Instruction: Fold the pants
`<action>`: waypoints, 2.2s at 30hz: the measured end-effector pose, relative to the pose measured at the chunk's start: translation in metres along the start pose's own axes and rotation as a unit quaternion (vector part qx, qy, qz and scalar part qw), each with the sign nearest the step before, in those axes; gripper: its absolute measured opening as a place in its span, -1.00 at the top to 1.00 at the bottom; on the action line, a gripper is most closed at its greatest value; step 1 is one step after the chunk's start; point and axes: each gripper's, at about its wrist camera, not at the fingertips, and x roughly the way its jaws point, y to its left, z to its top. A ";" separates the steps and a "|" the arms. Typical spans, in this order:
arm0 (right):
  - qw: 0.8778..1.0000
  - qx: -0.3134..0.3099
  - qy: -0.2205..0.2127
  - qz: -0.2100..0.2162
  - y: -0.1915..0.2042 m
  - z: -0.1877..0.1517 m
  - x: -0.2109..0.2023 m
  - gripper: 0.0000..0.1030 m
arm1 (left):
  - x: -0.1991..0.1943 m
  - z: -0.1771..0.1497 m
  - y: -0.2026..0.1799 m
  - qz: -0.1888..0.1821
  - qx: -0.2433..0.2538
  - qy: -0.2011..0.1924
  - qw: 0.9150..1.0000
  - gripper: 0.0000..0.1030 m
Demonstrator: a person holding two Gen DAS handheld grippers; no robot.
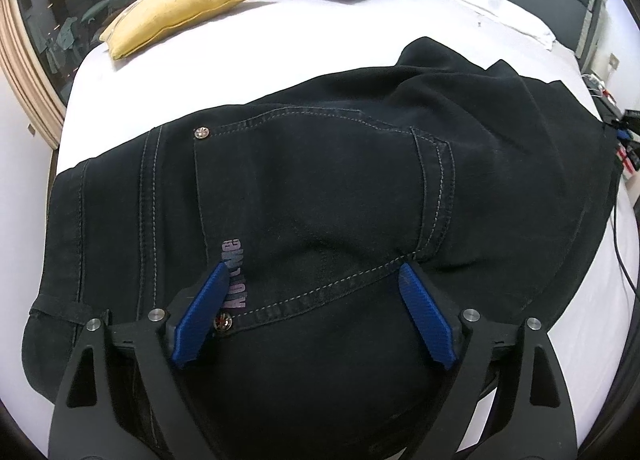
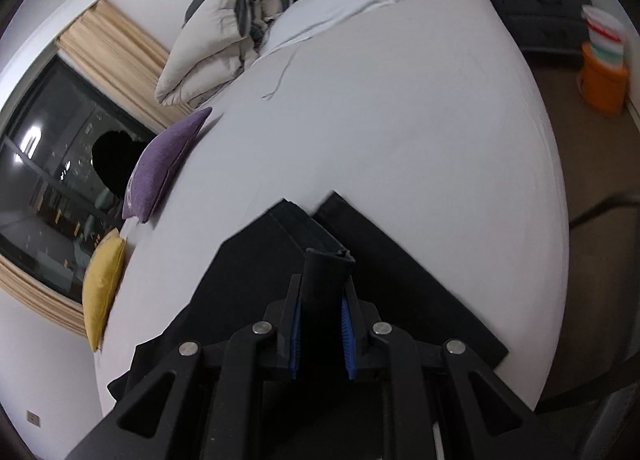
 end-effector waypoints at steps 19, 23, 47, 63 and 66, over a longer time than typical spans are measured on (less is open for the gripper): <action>0.999 0.035 -0.023 0.016 -0.028 -0.009 -0.011 0.89 | 0.002 0.005 -0.004 0.026 -0.028 0.005 0.999 -1.00; 0.999 0.032 -0.028 0.012 -0.032 -0.008 -0.017 0.90 | -0.002 0.004 -0.014 0.016 -0.016 -0.007 1.000 -1.00; 0.998 0.056 -0.014 -0.020 -0.061 -0.017 -0.008 0.92 | 0.013 0.013 -0.053 -0.003 -0.001 -0.017 1.000 -1.00; 0.965 -0.188 0.122 0.139 0.177 -0.049 0.038 0.72 | -0.008 0.039 0.006 0.019 -0.076 -0.063 0.995 -1.00; 0.938 -0.232 0.186 0.181 0.234 -0.089 0.087 0.72 | 0.009 0.030 0.021 0.020 -0.092 -0.033 0.995 -1.00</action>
